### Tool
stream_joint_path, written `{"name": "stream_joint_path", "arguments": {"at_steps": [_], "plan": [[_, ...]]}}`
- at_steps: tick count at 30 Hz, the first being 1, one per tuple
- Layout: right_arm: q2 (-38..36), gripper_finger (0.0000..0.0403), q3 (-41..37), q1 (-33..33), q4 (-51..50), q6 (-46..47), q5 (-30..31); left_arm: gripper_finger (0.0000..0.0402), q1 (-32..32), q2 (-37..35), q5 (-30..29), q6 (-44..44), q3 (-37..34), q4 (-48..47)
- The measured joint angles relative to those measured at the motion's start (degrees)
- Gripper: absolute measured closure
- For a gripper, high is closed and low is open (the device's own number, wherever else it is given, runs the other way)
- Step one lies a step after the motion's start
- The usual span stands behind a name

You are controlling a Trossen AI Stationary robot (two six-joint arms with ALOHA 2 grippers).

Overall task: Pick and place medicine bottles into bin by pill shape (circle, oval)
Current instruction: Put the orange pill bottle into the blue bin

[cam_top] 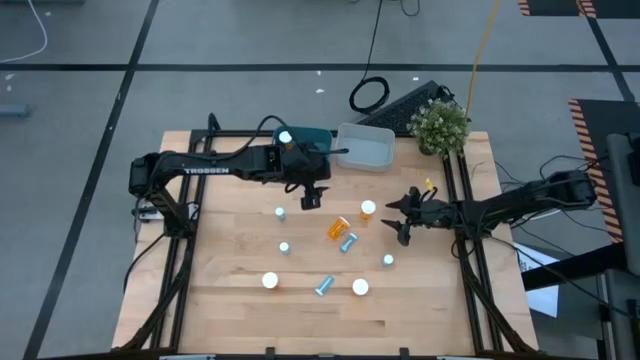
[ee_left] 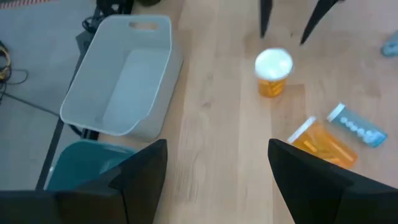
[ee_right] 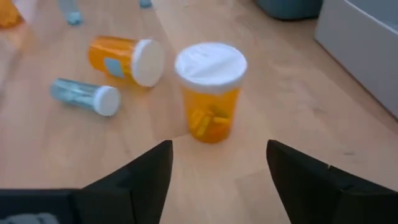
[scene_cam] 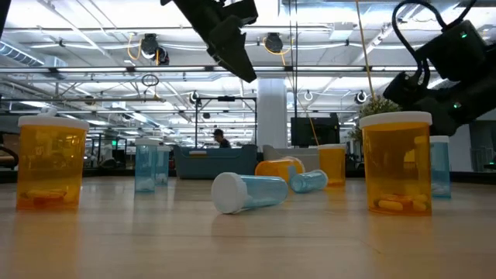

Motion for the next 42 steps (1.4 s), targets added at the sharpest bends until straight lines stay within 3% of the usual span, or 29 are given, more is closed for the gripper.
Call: {"name": "stream_joint_path", "arguments": {"at_steps": [21,30,42], "plan": [[33.4,0.0132,4.2,-4.5,26.3,-4.4,-8.9,0.0119,0.0,0.0,0.5,1.8,0.0,2.3],[40.2,0.0133,4.6,-5.1,34.2,-4.4,-9.1,0.0119,0.0,0.0,0.5,1.8,0.0,2.2],[48.3,0.0141,9.5,-5.3,36.7,-5.8,-8.7,0.0119,0.0,0.0,0.5,1.9,0.0,2.2]]}}
